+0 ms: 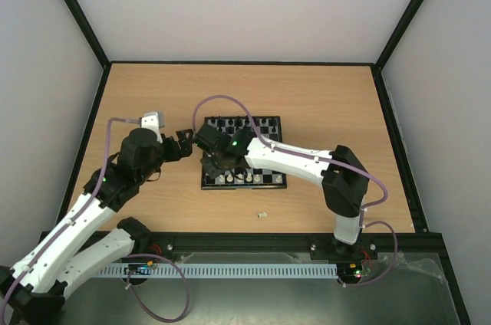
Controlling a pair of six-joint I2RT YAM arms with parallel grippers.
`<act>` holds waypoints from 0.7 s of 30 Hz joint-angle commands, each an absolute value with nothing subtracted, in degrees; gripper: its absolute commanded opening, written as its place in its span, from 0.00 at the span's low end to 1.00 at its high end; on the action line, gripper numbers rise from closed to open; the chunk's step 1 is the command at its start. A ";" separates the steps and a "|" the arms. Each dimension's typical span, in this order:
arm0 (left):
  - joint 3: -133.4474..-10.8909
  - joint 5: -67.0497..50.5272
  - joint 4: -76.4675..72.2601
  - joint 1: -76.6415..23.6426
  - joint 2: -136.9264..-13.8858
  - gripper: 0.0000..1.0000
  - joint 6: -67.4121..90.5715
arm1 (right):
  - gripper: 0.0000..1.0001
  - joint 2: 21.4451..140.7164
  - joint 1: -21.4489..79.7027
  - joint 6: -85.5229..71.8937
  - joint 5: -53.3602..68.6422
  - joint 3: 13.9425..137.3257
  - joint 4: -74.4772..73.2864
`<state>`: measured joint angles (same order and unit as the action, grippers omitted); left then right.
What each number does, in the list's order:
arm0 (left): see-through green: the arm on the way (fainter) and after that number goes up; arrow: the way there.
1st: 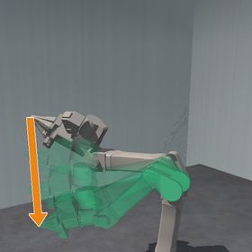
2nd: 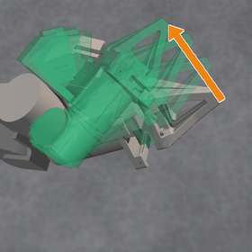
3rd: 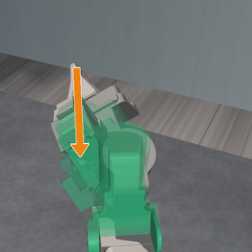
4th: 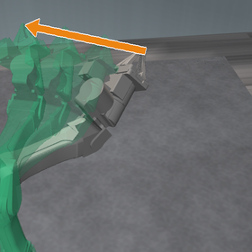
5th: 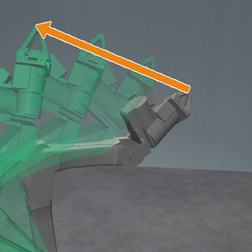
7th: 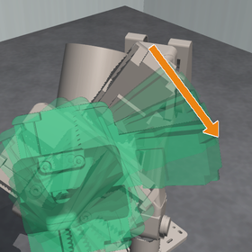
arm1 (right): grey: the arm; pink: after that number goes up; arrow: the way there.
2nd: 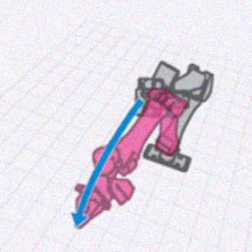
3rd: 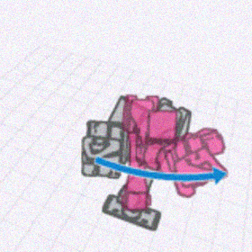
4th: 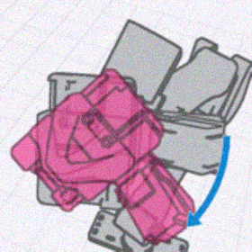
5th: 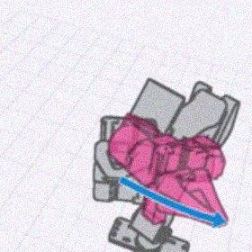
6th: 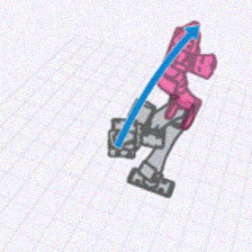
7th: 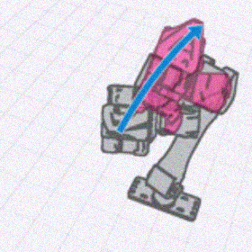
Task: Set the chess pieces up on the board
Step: Place the chess piece on the chessboard.
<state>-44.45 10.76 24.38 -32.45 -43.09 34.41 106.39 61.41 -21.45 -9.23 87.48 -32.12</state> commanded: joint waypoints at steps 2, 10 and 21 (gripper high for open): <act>-46.75 12.69 27.87 -32.11 -37.75 1.00 35.18 | 0.09 108.07 64.52 -23.29 -9.88 88.35 -36.60; -47.28 14.24 29.46 -32.10 -31.08 1.00 35.25 | 0.09 112.58 65.83 -24.34 -8.92 89.85 -37.00; -47.64 15.04 30.23 -32.14 -29.30 1.00 34.83 | 0.09 116.91 65.84 -24.04 -8.57 92.49 -36.14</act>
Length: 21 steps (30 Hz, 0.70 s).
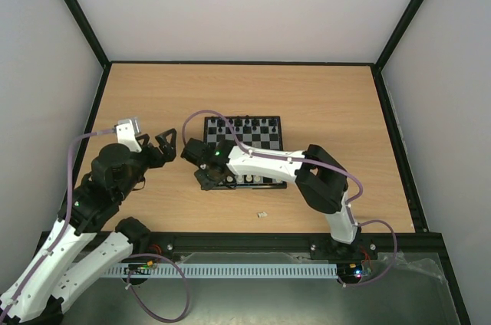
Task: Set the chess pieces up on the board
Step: Place the chess piece on the chessboard.
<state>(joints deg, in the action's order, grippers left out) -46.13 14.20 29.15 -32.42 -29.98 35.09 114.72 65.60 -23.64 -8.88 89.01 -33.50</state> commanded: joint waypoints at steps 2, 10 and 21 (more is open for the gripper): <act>-47.61 15.03 30.23 -32.13 -29.27 1.00 34.80 | 0.09 117.59 65.89 -23.97 -8.53 93.08 -36.16; -47.66 14.85 30.13 -32.11 -28.93 0.99 34.63 | 0.09 118.80 65.83 -23.55 -9.29 94.23 -36.79; -47.64 14.86 30.14 -32.14 -28.51 0.99 34.71 | 0.10 118.69 65.86 -23.82 -10.37 92.48 -36.20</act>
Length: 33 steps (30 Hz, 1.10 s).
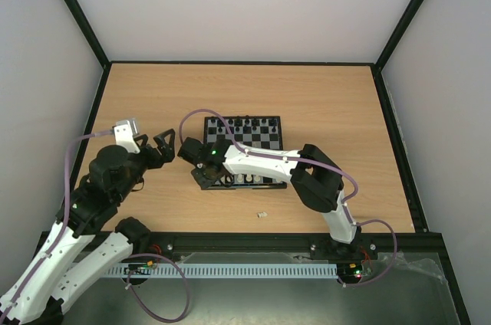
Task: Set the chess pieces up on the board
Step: Place the chess piece on the chessboard.
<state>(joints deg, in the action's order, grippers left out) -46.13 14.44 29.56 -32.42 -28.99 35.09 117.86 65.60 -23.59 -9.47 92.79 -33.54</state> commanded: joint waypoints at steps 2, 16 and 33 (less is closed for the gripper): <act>-47.56 14.81 30.09 -32.14 -28.71 1.00 34.67 | 0.10 118.85 65.83 -23.82 -10.53 92.31 -36.16; -47.54 14.80 29.54 -32.09 -30.55 0.99 34.51 | 0.11 118.63 65.52 -24.26 -10.81 89.31 -35.04; -48.15 14.68 29.33 -32.10 -30.93 1.00 34.53 | 0.38 114.93 65.22 -23.04 -10.02 88.11 -31.76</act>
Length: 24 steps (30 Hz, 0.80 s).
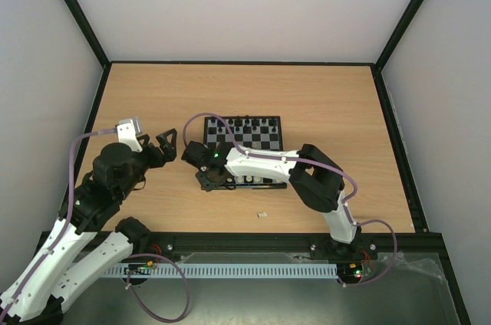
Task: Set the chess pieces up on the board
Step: Place the chess piece on the chessboard, then pick up the chess piece from the chessboard.
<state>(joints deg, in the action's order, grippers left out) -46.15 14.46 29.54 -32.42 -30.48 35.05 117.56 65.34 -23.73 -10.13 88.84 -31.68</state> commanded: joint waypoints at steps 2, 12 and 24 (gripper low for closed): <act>-48.32 14.68 29.43 -32.16 -30.93 1.00 34.40 | 0.39 114.22 65.22 -22.71 -9.41 88.37 -31.08; -49.74 15.59 29.75 -32.16 -30.95 1.00 33.86 | 0.41 109.31 65.22 -22.11 -10.62 90.27 -30.49; -49.75 13.71 26.46 -32.15 -34.81 1.00 32.18 | 0.46 100.52 56.45 -21.68 -11.70 83.28 -31.03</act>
